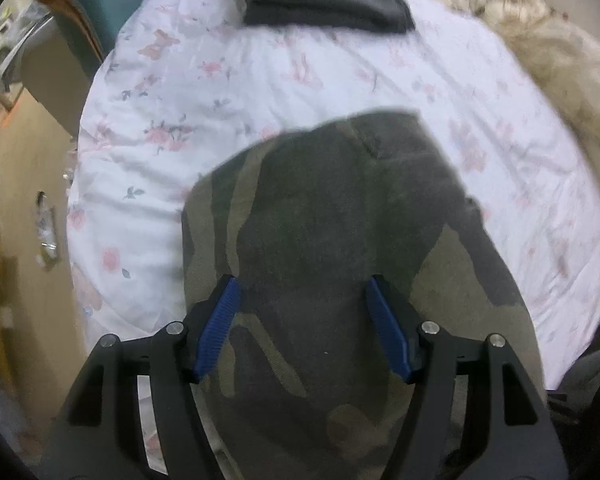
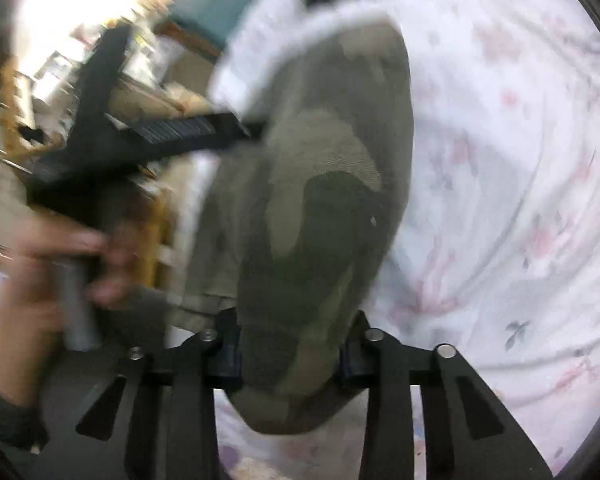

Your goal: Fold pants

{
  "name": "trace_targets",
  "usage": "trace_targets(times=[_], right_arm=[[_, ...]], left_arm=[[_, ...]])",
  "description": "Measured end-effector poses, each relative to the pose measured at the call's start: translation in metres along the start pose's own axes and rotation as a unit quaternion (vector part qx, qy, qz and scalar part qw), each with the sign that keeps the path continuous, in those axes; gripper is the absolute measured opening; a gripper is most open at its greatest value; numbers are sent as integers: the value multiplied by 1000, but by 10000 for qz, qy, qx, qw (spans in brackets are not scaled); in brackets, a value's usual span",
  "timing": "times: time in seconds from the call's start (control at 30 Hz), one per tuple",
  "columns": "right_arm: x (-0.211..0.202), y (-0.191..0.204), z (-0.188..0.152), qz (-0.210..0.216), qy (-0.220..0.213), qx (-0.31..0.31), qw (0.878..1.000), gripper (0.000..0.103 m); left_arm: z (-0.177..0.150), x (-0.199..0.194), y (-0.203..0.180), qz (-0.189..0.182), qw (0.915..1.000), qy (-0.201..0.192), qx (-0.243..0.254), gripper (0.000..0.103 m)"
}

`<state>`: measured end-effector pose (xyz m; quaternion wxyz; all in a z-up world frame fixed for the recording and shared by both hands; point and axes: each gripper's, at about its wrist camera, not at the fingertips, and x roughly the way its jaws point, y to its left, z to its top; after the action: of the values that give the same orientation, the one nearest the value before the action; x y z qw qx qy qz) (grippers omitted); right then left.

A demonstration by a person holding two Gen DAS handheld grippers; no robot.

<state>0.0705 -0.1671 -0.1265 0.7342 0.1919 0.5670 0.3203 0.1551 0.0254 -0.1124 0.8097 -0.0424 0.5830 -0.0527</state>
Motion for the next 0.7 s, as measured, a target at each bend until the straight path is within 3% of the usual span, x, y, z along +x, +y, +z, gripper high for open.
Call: trace_targets(times=[0.13,0.27,0.4,0.47,0.53,0.57,0.63,0.7], right_arm=[[-32,-8,30,199,-185,43,9996,32],[-66,-60,76,32,-68,150,9999,32],[-74,-111,107,-158,-48,371,9992,33],[-72,-140,106,-174,55,865,9961,37],[-70,-154,95,-268,181,1248,9917,54],[-67,-158,90,-501,237,1347,9893,57],[-68,-159,83,-700,293,1437,9867,74],[-70,-162,76,-519,281,1734,9831,84]], left_arm=[[6,-17,11,-375,9982,-305,-364,63],[18,-38,36,-545,9898,-847,-1008,64],[30,-45,71,-586,9761,-1141,-1756,76],[39,-39,83,-549,9736,-1110,-1920,80],[48,-30,85,-431,9774,-1067,-1775,85],[54,-19,82,-434,9812,-952,-1620,89],[62,2,75,-606,9876,-629,-1308,92],[71,31,60,-935,9927,-100,-757,92]])
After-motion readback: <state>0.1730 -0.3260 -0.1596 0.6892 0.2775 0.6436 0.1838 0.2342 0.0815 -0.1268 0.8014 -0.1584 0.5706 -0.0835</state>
